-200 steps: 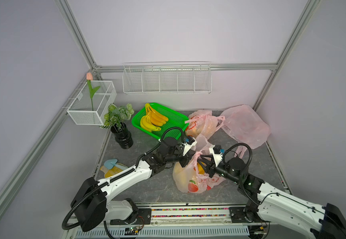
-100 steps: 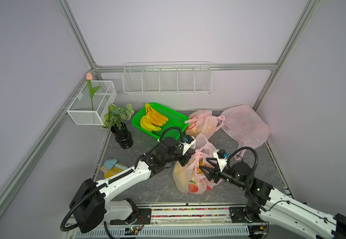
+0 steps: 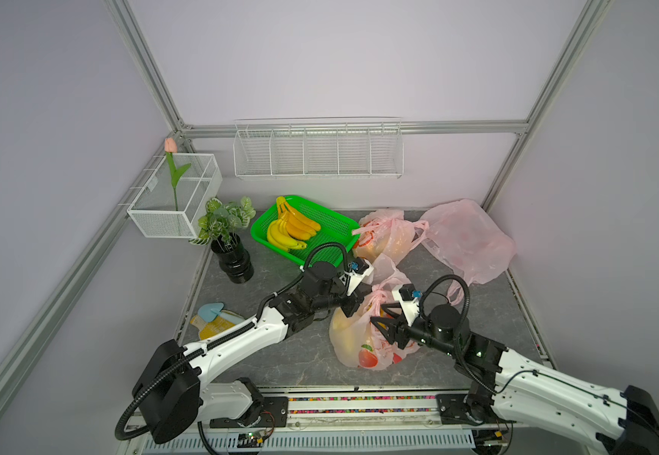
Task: Place the banana into a plastic bag & tie a knot
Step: Tie the plastic bag at the center of the board.
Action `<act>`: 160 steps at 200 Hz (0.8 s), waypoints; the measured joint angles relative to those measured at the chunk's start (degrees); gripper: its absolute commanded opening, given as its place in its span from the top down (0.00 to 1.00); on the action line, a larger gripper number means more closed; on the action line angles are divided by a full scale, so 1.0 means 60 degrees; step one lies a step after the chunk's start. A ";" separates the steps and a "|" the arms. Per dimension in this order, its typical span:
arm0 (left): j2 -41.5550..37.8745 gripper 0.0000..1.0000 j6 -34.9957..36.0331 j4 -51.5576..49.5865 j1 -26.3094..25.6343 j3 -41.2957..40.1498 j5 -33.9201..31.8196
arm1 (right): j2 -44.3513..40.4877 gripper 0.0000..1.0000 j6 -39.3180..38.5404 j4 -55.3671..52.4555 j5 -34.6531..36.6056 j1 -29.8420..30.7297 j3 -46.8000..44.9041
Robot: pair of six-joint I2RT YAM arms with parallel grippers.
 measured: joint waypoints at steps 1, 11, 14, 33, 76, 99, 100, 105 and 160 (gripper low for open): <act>0.0000 1.00 0.0000 0.0004 0.0000 0.0000 0.0000 | 0.0000 0.53 -0.0015 0.0011 0.0000 0.0000 0.0000; -0.0015 1.00 -0.0004 0.0004 0.0000 -0.0011 0.0007 | 0.0015 0.64 -0.0036 0.0069 0.0004 0.0000 0.0018; -0.0018 1.00 -0.0004 0.0007 0.0000 -0.0018 0.0007 | 0.0015 0.67 0.0011 0.0073 0.0004 0.0000 0.0029; -0.0124 1.00 -0.0029 0.0004 0.0000 -0.0113 -0.0007 | 0.0015 0.83 0.0015 0.0004 0.0135 0.0000 0.0175; -0.0718 1.00 -0.0211 0.0004 0.0000 -0.0463 -0.0474 | -0.0605 0.93 -0.0270 -0.1191 0.1297 0.0000 0.0368; -0.1045 1.00 -0.0317 0.0047 0.0000 -0.0670 -0.0794 | -0.0998 0.93 -0.0379 -0.1923 0.1945 0.0000 0.0459; -0.1064 1.00 -0.0317 0.0044 0.0000 -0.0678 -0.0823 | -0.1005 0.93 -0.0382 -0.1938 0.1960 0.0000 0.0463; -0.1115 1.00 -0.0324 0.0040 0.0000 -0.0707 -0.0892 | -0.1056 0.93 -0.0408 -0.2047 0.2069 0.0000 0.0474; -0.1311 1.00 -0.0470 0.0076 -0.0004 -0.0852 -0.1548 | -0.1122 0.93 -0.0499 -0.2637 0.2823 0.0004 0.0503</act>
